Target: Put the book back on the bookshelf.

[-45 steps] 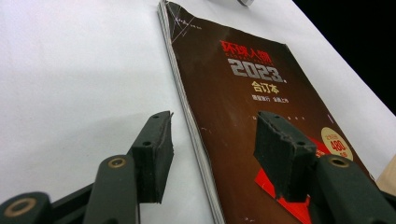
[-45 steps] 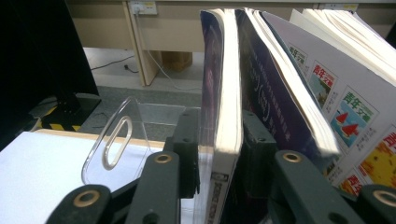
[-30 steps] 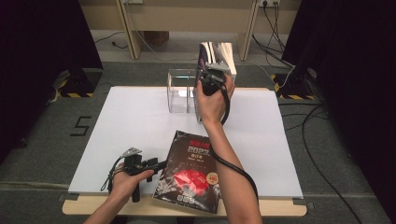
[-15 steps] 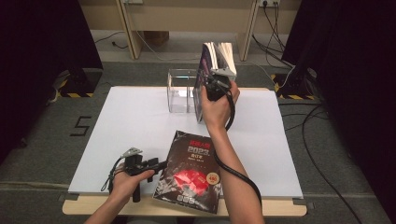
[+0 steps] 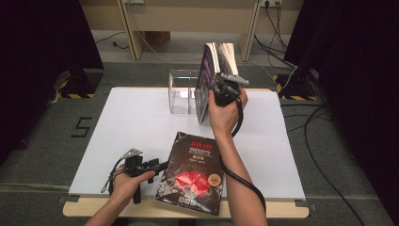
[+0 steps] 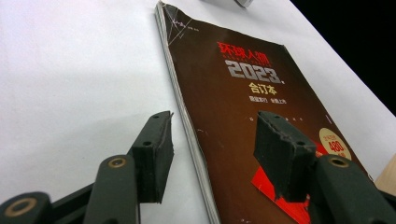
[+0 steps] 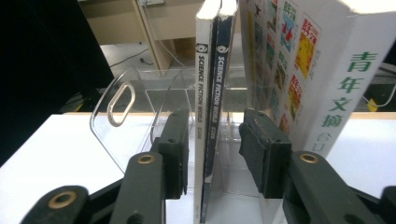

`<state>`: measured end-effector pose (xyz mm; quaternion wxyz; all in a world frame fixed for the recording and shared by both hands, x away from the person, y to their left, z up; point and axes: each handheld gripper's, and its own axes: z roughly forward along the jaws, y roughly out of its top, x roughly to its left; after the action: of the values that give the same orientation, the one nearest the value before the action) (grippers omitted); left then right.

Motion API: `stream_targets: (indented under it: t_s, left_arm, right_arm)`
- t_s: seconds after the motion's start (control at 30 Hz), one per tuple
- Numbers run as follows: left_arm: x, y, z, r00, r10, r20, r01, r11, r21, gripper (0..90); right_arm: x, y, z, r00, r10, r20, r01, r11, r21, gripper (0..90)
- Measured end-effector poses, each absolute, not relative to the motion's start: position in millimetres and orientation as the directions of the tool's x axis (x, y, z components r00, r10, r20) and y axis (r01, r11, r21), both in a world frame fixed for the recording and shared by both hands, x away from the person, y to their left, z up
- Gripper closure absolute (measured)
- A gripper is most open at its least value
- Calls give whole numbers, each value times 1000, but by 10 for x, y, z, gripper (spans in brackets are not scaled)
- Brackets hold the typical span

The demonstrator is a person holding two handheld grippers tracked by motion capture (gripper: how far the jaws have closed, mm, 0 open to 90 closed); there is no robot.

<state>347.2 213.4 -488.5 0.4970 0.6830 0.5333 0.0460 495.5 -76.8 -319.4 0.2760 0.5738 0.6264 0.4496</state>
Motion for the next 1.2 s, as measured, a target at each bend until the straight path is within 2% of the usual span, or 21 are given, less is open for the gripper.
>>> stream_targets:
  t_s: [0.33,0.67,0.97,1.2]
  left_arm:
    - [3478,2164,-4858,420,776,-470,680,73,729,462]
    - [3492,2173,-4857,418,775,-474,678,81,730,462]
    - [3485,2172,-4860,422,774,-473,679,77,731,462]
    - [3492,2177,-4866,422,772,-474,679,77,730,461]
  right_arm:
    - [5184,-705,-3066,-180,970,162,461,-62,885,593]
    - [5460,-542,-2954,-168,980,103,495,-6,869,667]
    - [5553,-398,-2951,-203,976,85,511,31,859,671]
    - [5672,-371,-2925,-209,975,71,563,61,824,672]
